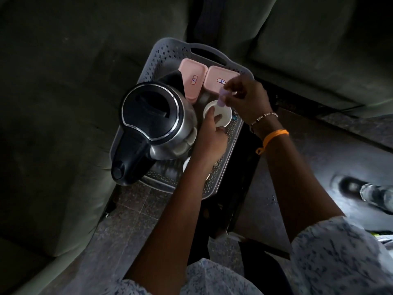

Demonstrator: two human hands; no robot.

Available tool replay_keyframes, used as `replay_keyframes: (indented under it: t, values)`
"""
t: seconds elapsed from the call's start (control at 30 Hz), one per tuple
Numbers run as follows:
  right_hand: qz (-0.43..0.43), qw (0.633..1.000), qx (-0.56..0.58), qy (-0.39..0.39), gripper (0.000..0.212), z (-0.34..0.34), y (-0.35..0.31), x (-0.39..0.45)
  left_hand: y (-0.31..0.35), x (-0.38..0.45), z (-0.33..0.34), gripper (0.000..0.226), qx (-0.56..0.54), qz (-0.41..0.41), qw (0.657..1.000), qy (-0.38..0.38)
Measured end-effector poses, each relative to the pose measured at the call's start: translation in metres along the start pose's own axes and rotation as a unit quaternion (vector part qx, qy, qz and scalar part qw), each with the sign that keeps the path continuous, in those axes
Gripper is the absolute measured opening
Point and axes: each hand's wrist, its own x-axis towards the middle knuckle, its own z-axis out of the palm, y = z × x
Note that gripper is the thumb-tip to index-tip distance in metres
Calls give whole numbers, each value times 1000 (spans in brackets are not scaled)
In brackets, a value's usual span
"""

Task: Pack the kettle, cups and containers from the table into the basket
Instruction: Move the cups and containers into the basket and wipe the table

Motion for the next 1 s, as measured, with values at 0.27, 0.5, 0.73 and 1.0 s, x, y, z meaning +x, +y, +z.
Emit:
replay_keyframes:
  t: [0.27, 0.5, 0.73, 1.0]
  values:
    - [-14, 998, -30, 56, 20, 5, 9, 9, 2, -13, 9, 30, 24, 34, 996, 80]
    - [90, 989, 55, 103, 20, -50, 86, -77, -20, -46, 75, 21, 34, 28, 999, 13]
    - [227, 951, 45, 206, 18, -120, 186, -199, -66, -88, 180, 20, 131, 1, 988, -85]
    - [394, 845, 84, 351, 19, -190, 314, -314, -129, -139, 308, 18, 271, -47, 929, -248]
